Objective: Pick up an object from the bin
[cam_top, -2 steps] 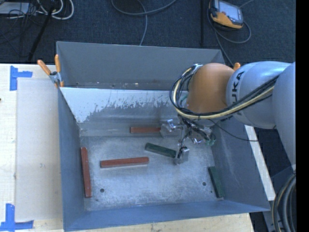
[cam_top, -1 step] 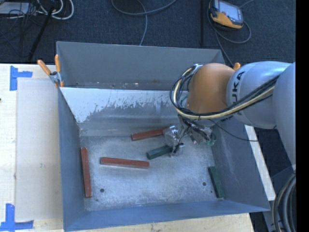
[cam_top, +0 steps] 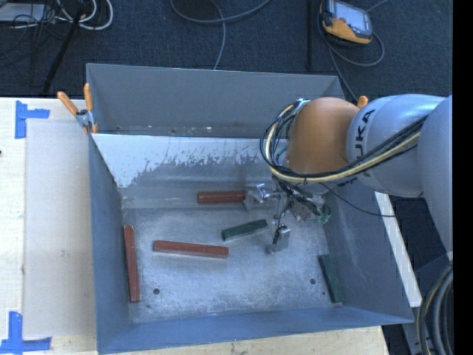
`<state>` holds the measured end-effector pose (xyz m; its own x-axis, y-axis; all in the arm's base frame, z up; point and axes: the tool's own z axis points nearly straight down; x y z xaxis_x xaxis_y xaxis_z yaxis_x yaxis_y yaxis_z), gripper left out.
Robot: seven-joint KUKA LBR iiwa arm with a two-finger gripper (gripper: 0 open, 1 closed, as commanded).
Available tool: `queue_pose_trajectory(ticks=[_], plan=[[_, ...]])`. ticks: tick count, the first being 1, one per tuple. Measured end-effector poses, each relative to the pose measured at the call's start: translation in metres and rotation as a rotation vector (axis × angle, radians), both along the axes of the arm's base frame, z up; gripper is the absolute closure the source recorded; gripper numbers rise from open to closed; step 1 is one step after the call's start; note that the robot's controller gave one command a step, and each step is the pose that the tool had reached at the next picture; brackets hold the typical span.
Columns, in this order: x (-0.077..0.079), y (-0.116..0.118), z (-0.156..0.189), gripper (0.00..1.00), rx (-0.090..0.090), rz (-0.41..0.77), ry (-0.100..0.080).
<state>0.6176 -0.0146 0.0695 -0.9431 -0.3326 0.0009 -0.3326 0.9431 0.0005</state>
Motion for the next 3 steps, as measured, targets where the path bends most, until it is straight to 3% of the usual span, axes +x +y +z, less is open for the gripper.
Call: queue_pose_trajectory(ticks=[1, 2, 3], plan=[[0.001, 0.0, 0.001, 1.0, 0.0, 0.0, -0.002], [-0.011, -0.011, 0.129, 1.0, -0.001, 0.155, -0.009], [-0.018, 0.002, 0.237, 1.0, -0.001, 0.521, -0.008]])
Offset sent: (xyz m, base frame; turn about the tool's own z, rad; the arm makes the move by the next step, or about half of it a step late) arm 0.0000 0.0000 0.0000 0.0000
